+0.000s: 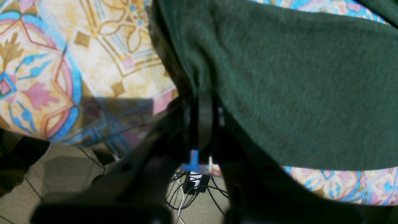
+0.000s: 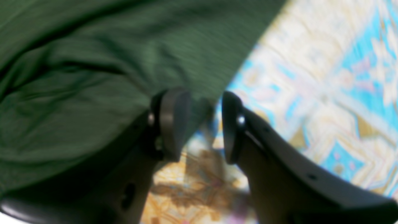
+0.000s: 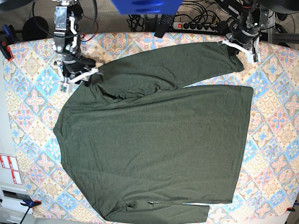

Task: Fold the T-shirt properly
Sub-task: 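Move the right gripper to the opposite shoulder corner and grasp it, then lift both shoulder corners and pull them toward the hem, then drag the held shoulder edge with both grippers across the shirt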

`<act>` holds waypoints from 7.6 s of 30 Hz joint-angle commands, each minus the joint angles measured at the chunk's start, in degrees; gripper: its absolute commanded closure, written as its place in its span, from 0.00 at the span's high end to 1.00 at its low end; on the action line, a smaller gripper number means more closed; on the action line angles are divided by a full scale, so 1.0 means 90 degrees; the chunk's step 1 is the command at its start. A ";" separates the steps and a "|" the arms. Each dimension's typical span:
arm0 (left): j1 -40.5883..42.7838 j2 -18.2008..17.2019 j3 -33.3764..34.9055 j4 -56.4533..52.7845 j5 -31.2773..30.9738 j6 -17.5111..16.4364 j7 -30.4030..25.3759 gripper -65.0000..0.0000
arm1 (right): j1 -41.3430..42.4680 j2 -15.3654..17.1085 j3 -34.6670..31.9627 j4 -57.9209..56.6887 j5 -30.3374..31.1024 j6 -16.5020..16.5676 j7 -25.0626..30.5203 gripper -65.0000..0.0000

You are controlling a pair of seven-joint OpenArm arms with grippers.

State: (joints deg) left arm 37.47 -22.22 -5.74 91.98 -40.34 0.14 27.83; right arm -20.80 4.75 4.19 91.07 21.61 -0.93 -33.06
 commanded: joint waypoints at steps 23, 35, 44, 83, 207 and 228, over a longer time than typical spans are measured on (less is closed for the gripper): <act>0.0071 -0.0037 0.0027 0.0051 0.0003 -0.0040 0.0155 0.00 | 0.0763 0.0004 0.0399 -0.1420 0.0554 0.0089 0.0064 0.39; 0.0090 -0.0047 -0.0002 0.0060 0.0003 -0.0040 0.0145 0.00 | 0.0821 0.0004 -0.0372 -0.1410 0.0564 0.0089 0.0064 0.29; 0.0100 -0.0095 -0.0022 0.0070 0.0013 -0.0040 0.0126 0.00 | 0.0792 0.0004 -0.0314 -0.1401 0.0564 0.0089 0.0074 0.00; -0.2420 -0.0144 -0.0999 0.0734 0.0873 -0.0030 0.0165 0.00 | 0.0772 0.0004 0.0487 0.0221 0.0564 0.0089 0.0123 0.00; -0.6581 0.0539 -0.0491 -0.4355 0.0873 0.0009 -0.0265 0.00 | 0.3996 0.0024 0.0497 -0.2729 0.0535 0.0089 0.0083 0.09; -0.5224 0.0598 -0.0803 -0.2938 0.0873 0.0214 0.0497 0.73 | 0.3537 0.0190 0.1044 -0.2690 0.0544 0.0089 -0.0385 0.41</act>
State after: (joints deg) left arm -8.40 -16.38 -12.67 64.66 -32.56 2.50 33.26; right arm 9.76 5.74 13.45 65.93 26.00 -0.60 -37.56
